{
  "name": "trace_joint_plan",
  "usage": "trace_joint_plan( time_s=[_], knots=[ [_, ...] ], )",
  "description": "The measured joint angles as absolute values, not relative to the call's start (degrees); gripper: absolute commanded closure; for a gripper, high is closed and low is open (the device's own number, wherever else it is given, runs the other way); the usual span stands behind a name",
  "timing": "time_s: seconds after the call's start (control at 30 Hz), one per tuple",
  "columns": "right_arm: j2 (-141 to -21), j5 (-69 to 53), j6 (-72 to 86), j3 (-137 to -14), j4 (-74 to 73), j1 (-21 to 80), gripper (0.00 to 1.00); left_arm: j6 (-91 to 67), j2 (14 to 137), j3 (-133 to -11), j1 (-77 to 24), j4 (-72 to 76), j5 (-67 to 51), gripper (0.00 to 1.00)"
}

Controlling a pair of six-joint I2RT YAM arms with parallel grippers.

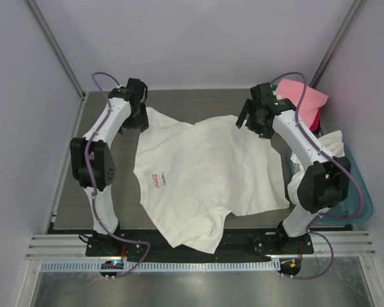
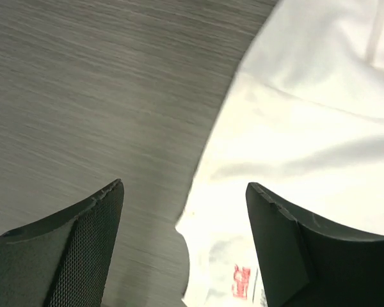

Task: Fold and stack the t-shirts
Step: Flatten the tshirt out

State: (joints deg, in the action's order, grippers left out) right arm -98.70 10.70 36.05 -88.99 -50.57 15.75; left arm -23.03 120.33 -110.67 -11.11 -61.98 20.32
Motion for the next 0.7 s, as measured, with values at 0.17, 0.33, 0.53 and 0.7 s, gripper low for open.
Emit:
trace_joint_plan(
  time_s=[0.17,0.33,0.53,0.7],
  knots=[
    [-89.1,9.6,36.1,-81.3,-44.7,15.2,0.10,-28.3,95.8,-93.3,-14.2,-56.3,16.2,0.23],
    [-89.7,6.2,36.1,-72.7,-40.5,16.2,0.10,-34.4,82.3,-73.4,-14.6,-45.8,10.1,0.25],
    [-94.3,3.6,36.1,-67.6,-38.7,18.3,0.10,-39.0,94.0,-62.2,-16.1,-39.7,5.0,0.27],
    [-95.2,3.1,36.1,-65.8,-36.7,19.1,0.10,-39.9,97.3,-61.0,-17.7,-39.2,5.1,0.27]
  ],
)
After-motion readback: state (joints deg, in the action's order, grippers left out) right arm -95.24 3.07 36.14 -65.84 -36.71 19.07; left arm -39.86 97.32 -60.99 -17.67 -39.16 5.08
